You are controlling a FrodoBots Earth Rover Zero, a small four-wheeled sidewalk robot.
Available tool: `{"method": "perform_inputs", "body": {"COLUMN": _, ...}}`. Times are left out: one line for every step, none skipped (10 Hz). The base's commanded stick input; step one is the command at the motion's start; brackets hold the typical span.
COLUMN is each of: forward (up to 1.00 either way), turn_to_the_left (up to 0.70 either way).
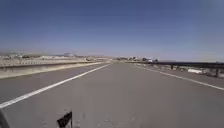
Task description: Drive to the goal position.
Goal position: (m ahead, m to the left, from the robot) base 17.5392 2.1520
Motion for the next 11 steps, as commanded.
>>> {"method": "perform_inputs", "body": {"forward": 1.00, "turn_to_the_left": 0.00}}
{"method": "perform_inputs", "body": {"forward": 1.00, "turn_to_the_left": 0.00}}
{"method": "perform_inputs", "body": {"forward": 1.00, "turn_to_the_left": 0.00}}
{"method": "perform_inputs", "body": {"forward": 1.00, "turn_to_the_left": 0.00}}
{"method": "perform_inputs", "body": {"forward": 1.00, "turn_to_the_left": 0.00}}
{"method": "perform_inputs", "body": {"forward": 1.00, "turn_to_the_left": 0.00}}
{"method": "perform_inputs", "body": {"forward": 1.00, "turn_to_the_left": 0.00}}
{"method": "perform_inputs", "body": {"forward": 1.00, "turn_to_the_left": 0.00}}
{"method": "perform_inputs", "body": {"forward": 1.00, "turn_to_the_left": 0.00}}
{"method": "perform_inputs", "body": {"forward": 1.00, "turn_to_the_left": 0.00}}
{"method": "perform_inputs", "body": {"forward": 1.00, "turn_to_the_left": 0.00}}
